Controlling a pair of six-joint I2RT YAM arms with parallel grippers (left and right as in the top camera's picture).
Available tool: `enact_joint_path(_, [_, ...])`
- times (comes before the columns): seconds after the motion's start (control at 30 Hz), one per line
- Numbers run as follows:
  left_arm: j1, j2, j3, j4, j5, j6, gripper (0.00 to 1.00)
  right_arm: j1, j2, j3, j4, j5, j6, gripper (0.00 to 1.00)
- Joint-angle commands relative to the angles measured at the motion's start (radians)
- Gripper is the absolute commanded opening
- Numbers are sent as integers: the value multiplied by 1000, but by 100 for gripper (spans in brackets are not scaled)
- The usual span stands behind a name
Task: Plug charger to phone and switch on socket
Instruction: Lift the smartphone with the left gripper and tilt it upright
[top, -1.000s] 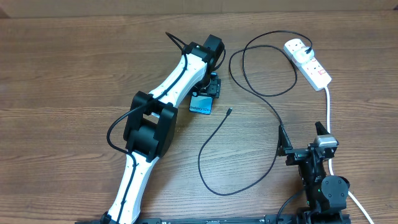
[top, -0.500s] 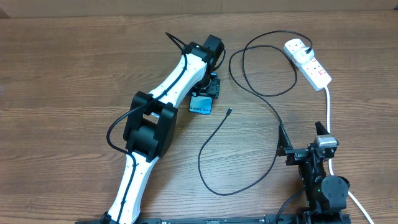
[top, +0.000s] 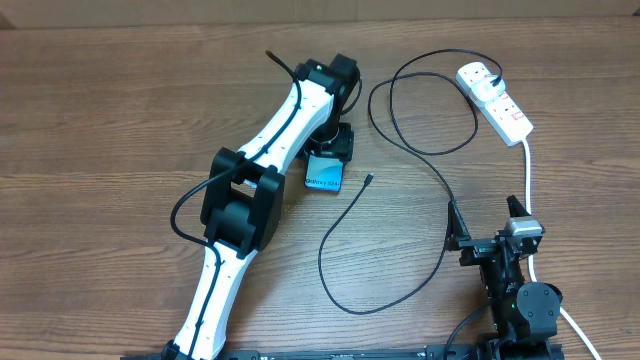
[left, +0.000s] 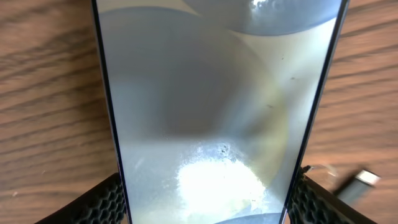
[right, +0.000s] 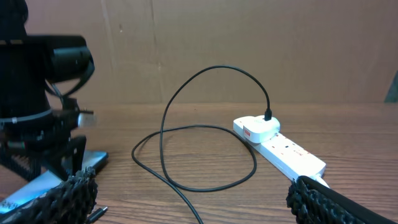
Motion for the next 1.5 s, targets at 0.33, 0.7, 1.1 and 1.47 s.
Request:
enact_joint_path(0.33, [74, 1, 138, -101, 291, -25, 69, 5, -10, -10, 6, 9, 3, 100])
enact_joint_path(0.7, [204, 1, 138, -146, 804, 37, 67, 5, -10, -10, 6, 9, 3, 100])
enact_joint_path(1.1, [305, 1, 138, -160, 1265, 49, 67, 5, -10, -10, 6, 9, 3, 100])
enact_joint_path(1.47, [319, 1, 138, -186, 1325, -93, 67, 5, -10, -10, 40, 35, 0, 100])
